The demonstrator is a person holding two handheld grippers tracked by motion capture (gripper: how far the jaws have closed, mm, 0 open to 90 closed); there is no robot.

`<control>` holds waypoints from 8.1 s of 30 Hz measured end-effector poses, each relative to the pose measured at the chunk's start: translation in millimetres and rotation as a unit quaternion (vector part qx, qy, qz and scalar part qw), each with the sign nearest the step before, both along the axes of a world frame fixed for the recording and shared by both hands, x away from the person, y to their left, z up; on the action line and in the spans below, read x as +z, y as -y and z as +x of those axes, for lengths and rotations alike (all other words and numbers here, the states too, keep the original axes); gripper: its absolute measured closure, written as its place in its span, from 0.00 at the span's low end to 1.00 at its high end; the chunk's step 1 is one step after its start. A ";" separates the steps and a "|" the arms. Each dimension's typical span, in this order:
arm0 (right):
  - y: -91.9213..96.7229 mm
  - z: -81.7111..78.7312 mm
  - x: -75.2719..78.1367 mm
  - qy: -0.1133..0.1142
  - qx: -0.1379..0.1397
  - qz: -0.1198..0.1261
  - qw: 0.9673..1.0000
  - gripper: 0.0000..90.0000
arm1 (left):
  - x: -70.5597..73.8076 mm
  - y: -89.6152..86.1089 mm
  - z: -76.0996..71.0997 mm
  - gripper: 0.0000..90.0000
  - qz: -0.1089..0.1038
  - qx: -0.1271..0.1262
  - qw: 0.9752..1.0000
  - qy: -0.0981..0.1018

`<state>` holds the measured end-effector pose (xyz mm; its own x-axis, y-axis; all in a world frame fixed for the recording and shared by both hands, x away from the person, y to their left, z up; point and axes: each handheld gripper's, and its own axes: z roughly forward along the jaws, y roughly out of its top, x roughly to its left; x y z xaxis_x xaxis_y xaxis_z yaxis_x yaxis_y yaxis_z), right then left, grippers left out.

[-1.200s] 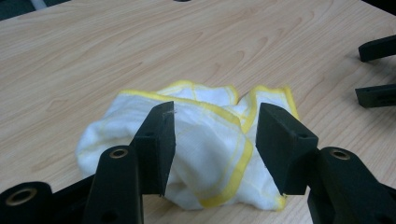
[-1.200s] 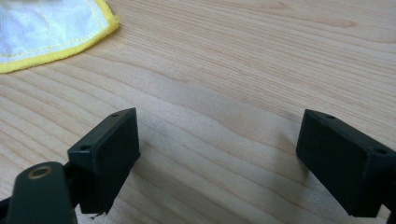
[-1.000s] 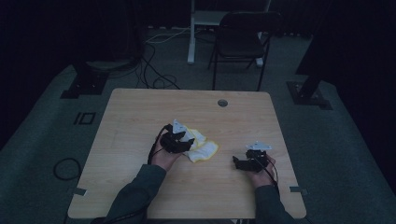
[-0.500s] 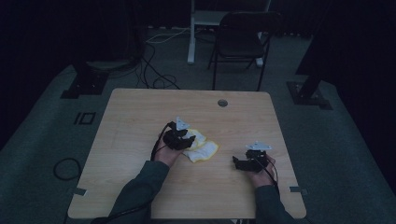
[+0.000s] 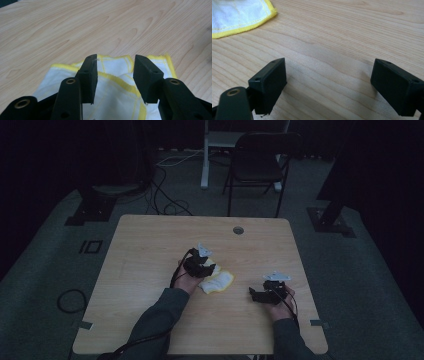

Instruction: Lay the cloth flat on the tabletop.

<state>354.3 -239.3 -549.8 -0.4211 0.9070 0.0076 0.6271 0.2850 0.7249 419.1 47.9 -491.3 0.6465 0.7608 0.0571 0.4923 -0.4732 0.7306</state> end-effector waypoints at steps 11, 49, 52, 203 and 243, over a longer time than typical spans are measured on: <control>0.0 0.0 0.0 0.000 0.000 0.000 1.000 0.15 | -11.9 7.4 3.3 0.58 0.038 0.004 0.999 -0.003; -4.6 -7.0 4.6 0.003 0.010 0.002 1.000 0.47 | -11.3 -16.6 -20.7 1.00 0.028 -0.023 0.999 -0.023; -5.0 -7.5 7.6 -0.006 0.007 0.021 1.000 0.56 | -6.1 -26.7 -22.5 1.00 0.012 -0.014 1.000 -0.018; -79.7 -7.7 24.2 0.022 0.109 0.079 0.991 0.99 | 2.2 -41.1 37.4 0.77 0.045 -0.025 0.997 -0.054; -63.0 -11.1 39.5 0.050 0.099 0.087 0.990 1.00 | -10.0 -193.1 26.0 1.00 -0.043 0.202 0.977 -0.055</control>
<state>343.2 -176.3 -510.3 -0.5968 0.7955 0.1052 0.4942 0.2611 0.8292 445.1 241.1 -501.3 0.2912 0.9541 -0.0703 0.7038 -0.1639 0.6912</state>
